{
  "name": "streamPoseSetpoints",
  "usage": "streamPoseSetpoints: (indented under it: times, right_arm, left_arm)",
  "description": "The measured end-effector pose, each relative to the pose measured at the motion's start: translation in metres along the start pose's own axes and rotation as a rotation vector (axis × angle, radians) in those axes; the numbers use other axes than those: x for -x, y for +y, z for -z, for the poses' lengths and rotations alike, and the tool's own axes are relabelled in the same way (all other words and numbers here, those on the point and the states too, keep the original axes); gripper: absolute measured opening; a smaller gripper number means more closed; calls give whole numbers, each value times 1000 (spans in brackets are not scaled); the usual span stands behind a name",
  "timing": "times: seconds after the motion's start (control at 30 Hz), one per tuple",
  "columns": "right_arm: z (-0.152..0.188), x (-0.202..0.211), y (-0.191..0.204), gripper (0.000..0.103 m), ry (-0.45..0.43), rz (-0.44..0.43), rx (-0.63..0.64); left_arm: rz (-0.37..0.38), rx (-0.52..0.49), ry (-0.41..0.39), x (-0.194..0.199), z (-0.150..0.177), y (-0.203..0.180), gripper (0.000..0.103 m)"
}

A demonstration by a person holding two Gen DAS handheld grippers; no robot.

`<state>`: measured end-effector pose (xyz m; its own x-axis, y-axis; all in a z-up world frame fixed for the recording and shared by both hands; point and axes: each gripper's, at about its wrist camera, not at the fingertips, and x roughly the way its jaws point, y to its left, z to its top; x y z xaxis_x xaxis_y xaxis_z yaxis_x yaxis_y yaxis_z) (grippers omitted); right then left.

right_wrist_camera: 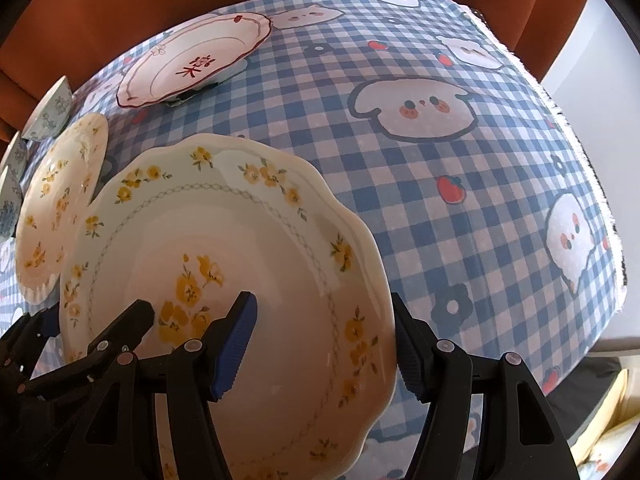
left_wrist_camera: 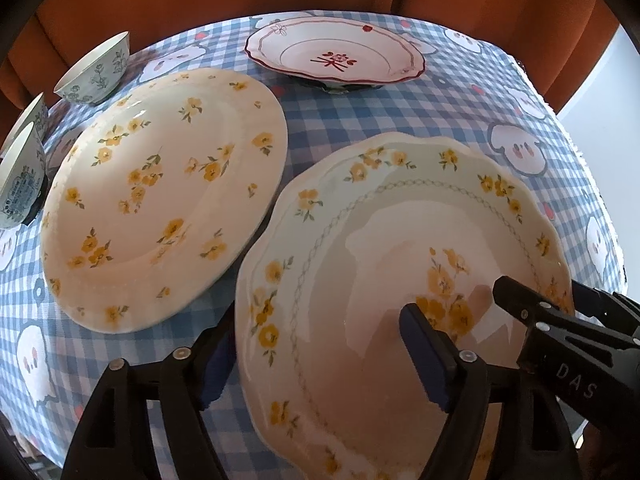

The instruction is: Organize plates and bowls

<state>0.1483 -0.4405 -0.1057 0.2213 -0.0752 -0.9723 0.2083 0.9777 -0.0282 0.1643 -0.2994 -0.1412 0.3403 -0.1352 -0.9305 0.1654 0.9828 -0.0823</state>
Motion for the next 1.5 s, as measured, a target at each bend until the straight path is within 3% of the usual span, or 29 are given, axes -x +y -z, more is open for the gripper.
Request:
streamPoseSetpoints:
  times: [0.5, 1.1, 1.5]
  right_arm:
    - [12, 47, 16, 70, -108, 16, -54]
    - [17, 86, 96, 70, -197, -53, -70]
    - [14, 88, 149, 70, -207, -105, -50]
  left_arm:
    - [23, -36, -84, 42, 0, 28, 92]
    - [-18, -38, -174, 92, -1, 108, 93]
    - [-52, 8, -179, 95, -9, 160, 93]
